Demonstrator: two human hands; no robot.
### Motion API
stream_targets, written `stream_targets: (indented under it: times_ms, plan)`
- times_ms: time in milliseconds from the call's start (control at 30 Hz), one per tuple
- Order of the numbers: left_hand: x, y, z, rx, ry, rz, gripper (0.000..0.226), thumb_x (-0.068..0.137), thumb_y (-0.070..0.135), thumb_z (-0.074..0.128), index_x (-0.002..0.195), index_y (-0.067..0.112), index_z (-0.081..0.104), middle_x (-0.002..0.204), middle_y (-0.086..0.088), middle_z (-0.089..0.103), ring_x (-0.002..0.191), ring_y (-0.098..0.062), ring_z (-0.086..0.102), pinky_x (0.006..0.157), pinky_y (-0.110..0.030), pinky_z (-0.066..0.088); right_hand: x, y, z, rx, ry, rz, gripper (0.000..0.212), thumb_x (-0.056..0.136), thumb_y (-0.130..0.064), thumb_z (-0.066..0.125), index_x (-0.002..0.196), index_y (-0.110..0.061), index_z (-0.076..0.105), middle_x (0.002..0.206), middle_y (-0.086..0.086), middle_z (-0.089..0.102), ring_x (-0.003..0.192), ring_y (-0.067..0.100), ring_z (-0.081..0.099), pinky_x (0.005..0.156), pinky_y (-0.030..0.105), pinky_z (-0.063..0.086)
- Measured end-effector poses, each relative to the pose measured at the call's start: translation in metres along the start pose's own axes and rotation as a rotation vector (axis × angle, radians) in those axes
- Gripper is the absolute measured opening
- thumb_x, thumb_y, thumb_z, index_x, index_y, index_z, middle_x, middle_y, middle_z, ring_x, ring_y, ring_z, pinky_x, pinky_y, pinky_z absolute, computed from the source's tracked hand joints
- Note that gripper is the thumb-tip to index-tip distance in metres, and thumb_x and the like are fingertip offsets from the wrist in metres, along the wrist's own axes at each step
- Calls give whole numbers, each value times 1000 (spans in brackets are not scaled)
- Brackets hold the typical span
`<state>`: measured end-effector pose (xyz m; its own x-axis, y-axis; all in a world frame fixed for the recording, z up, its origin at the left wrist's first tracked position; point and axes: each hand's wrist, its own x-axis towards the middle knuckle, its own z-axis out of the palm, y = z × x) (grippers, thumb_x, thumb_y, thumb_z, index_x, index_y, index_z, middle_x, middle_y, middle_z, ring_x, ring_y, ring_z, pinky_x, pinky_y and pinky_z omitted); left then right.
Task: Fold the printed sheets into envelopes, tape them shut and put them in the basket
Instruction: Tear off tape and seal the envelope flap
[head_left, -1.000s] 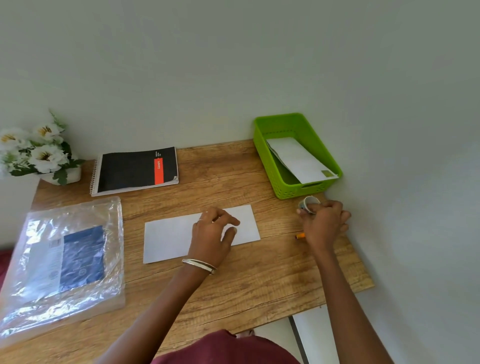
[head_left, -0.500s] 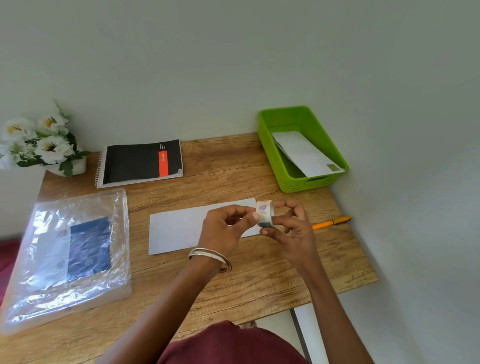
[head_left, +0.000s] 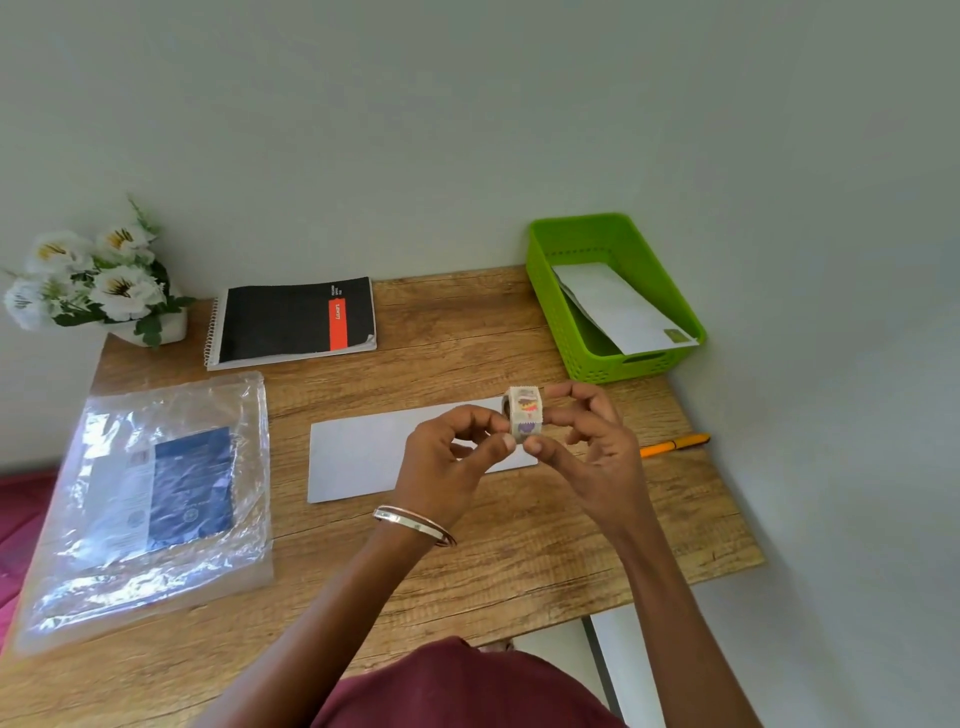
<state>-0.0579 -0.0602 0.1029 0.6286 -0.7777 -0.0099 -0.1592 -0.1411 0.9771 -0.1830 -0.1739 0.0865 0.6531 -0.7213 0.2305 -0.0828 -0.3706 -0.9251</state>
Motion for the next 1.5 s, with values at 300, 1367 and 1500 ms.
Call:
stream_targets:
  times_ms: [300, 1367, 1500]
  plan:
    - [0, -4, -3, 576, 347, 421, 19, 77, 37, 68, 93, 28, 68, 105, 9, 57, 103, -14, 46, 81, -33, 32, -2, -2, 7, -145, 45, 7, 24, 71, -44, 77, 88, -27, 75, 113, -9, 58, 113, 16, 43, 91, 12, 34]
    - [3, -9, -13, 717, 298, 630, 12, 83, 30, 62, 80, 23, 71, 82, 15, 68, 94, -13, 54, 84, -44, 30, 3, -24, 12, -388, -113, -204, 30, 75, -47, 66, 81, -20, 75, 118, -9, 52, 110, 12, 33, 89, 14, 31]
    - [4, -2, -14, 406, 232, 302, 4, 80, 27, 69, 78, 26, 72, 76, 27, 57, 79, 2, 53, 73, -31, 41, 4, -22, 11, -389, -112, -196, 25, 77, -44, 67, 82, -21, 74, 112, -14, 54, 105, 11, 38, 87, 42, 42]
